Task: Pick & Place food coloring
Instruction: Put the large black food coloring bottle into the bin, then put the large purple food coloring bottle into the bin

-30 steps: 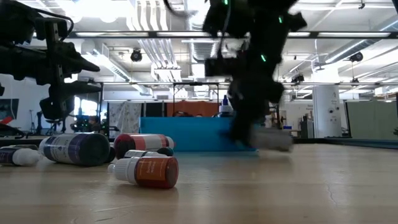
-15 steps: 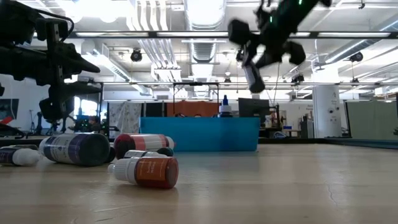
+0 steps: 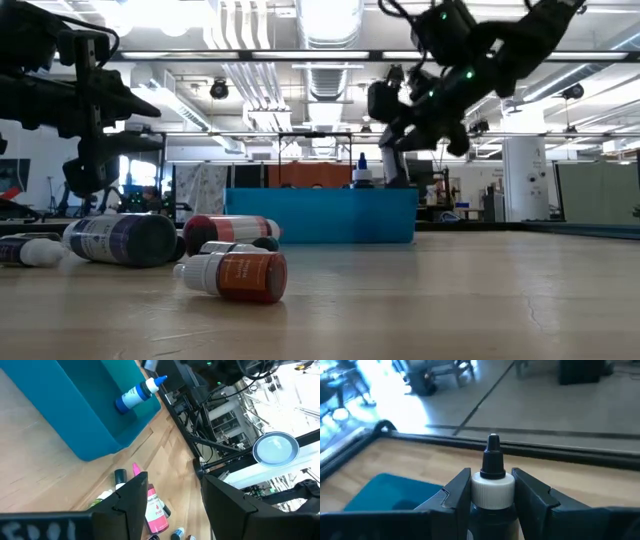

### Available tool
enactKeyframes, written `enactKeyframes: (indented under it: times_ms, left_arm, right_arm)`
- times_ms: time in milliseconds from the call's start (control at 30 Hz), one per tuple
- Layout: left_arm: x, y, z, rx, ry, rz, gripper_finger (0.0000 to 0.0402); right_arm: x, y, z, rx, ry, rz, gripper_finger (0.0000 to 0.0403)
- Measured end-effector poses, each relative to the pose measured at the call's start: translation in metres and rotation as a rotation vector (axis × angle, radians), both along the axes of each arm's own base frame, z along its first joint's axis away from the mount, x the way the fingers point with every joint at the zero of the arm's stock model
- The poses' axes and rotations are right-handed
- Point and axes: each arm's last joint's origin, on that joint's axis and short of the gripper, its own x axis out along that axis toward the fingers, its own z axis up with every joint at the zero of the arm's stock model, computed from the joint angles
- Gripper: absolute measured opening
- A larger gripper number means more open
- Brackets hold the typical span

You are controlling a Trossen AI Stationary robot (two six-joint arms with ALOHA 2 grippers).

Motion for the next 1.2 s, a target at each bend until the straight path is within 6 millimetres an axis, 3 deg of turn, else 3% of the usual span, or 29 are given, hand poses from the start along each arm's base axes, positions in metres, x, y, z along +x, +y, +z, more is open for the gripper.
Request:
enactKeyframes:
  times_ms: [133,433,933,1200]
  left_arm:
    - [0.0,0.0,0.0,-0.004,0.005,0.001,0.0161]
    - [0.0,0.0,-0.001,-0.029,0.007,0.007,0.0161]
    - [0.001,0.0,-0.001,-0.025,0.004,0.007,0.0161]
    - [0.001,0.0,-0.001,-0.02,0.004,0.007,0.0161]
  right_arm:
    - [0.013,-0.003,-0.01,-0.035,-0.001,0.116,0.0112]
    - [0.025,-0.005,-0.041,-0.027,0.042,0.123,0.0117]
    - [0.027,-0.007,-0.047,-0.063,0.099,0.143,0.0174]
    - [0.026,-0.006,-0.044,-0.06,0.091,0.154,0.0182]
